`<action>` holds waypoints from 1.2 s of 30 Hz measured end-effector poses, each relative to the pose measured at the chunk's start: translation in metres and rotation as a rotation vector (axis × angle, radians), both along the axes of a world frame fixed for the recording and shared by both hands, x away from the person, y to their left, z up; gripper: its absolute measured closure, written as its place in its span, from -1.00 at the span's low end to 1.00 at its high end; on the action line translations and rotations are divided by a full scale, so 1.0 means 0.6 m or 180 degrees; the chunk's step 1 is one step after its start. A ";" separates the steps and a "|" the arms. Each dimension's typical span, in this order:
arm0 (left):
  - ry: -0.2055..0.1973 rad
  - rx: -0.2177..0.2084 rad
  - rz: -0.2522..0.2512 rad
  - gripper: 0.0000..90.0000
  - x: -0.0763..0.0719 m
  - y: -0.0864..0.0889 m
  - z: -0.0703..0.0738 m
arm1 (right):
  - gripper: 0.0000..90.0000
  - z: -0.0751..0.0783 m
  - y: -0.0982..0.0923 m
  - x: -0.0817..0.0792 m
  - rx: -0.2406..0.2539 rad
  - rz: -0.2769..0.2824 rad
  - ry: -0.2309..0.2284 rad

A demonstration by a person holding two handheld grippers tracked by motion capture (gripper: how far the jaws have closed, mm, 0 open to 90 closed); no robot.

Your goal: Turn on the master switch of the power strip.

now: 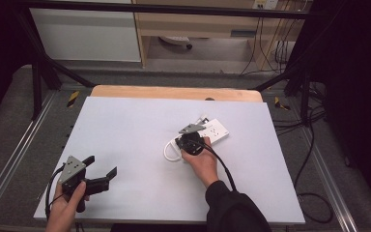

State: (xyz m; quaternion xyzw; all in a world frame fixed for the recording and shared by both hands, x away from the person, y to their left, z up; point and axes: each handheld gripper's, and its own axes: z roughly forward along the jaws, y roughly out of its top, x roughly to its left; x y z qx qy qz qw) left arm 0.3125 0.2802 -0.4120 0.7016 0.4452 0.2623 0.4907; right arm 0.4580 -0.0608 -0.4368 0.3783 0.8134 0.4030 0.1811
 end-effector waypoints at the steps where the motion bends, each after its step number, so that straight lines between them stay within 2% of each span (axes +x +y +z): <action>1: 0.0000 0.0000 0.0000 -0.85 0.000 0.000 0.000 | 1.00 0.000 0.000 0.000 0.0000 0.0000 0.0000; 36: 0.0008 0.0030 -0.0016 -0.85 0.000 0.000 0.000 | 1.00 -0.002 0.001 -0.002 -0.0002 0.0018 -0.0045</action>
